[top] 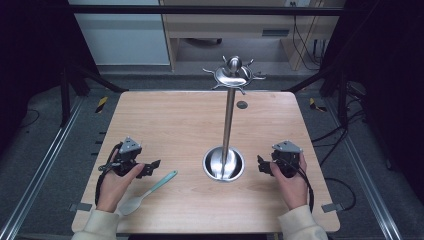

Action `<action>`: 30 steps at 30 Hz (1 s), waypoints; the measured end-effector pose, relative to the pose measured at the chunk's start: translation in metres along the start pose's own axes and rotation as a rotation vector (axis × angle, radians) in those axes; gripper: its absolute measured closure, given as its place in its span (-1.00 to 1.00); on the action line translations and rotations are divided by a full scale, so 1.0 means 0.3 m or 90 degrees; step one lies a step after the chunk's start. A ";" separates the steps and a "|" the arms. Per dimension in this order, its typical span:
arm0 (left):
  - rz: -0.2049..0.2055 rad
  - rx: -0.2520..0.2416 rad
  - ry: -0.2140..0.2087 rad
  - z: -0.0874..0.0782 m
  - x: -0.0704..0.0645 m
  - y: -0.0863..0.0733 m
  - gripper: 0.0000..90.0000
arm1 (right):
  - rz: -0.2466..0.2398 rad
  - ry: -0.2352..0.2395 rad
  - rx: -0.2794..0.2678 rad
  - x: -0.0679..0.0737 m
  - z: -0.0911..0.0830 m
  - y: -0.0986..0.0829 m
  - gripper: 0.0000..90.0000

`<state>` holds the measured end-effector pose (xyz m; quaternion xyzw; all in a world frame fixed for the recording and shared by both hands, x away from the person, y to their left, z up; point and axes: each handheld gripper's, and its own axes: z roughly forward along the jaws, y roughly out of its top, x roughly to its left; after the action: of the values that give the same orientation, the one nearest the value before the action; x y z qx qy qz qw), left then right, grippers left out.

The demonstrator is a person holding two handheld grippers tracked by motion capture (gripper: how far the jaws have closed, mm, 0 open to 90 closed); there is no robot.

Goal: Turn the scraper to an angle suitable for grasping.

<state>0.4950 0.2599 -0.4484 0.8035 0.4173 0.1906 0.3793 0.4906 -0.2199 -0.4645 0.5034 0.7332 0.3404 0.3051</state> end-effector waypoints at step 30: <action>0.102 0.119 -0.052 0.060 -0.098 -0.002 1.00 | -0.023 -0.007 0.024 0.008 0.010 -0.006 -0.81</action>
<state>0.4888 0.2281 -0.4600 0.8731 0.3524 0.1478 0.3028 0.4911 -0.2176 -0.4680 0.4981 0.7466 0.3179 0.3057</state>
